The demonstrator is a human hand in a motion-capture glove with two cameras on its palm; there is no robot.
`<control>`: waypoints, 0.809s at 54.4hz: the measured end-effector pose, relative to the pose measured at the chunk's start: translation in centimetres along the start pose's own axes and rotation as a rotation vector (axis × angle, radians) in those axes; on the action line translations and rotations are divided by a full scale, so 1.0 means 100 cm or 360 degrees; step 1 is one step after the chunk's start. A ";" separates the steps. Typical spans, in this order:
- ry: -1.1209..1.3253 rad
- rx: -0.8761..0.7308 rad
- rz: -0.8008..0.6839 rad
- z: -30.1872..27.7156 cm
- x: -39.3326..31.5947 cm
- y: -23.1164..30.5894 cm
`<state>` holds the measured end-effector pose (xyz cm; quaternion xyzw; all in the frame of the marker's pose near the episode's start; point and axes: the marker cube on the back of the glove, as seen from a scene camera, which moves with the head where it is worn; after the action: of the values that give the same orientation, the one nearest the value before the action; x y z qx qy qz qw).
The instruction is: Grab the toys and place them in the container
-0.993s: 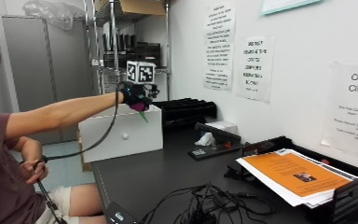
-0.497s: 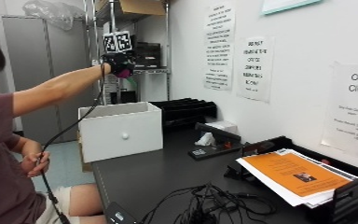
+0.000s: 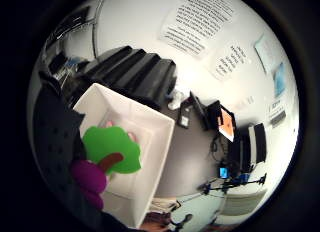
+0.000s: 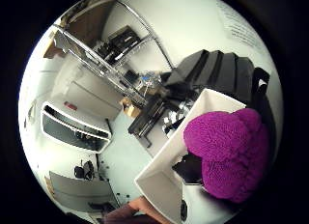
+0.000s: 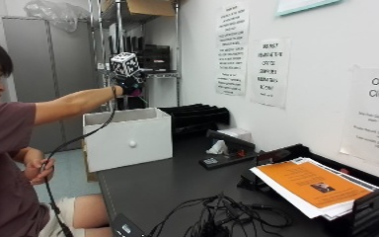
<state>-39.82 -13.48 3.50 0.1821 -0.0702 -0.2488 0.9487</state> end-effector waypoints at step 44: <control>-0.0106 -0.0694 0.0227 0.053 -0.003 0.007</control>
<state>-40.97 -14.36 8.67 -0.0409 -0.0587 -0.1964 0.9779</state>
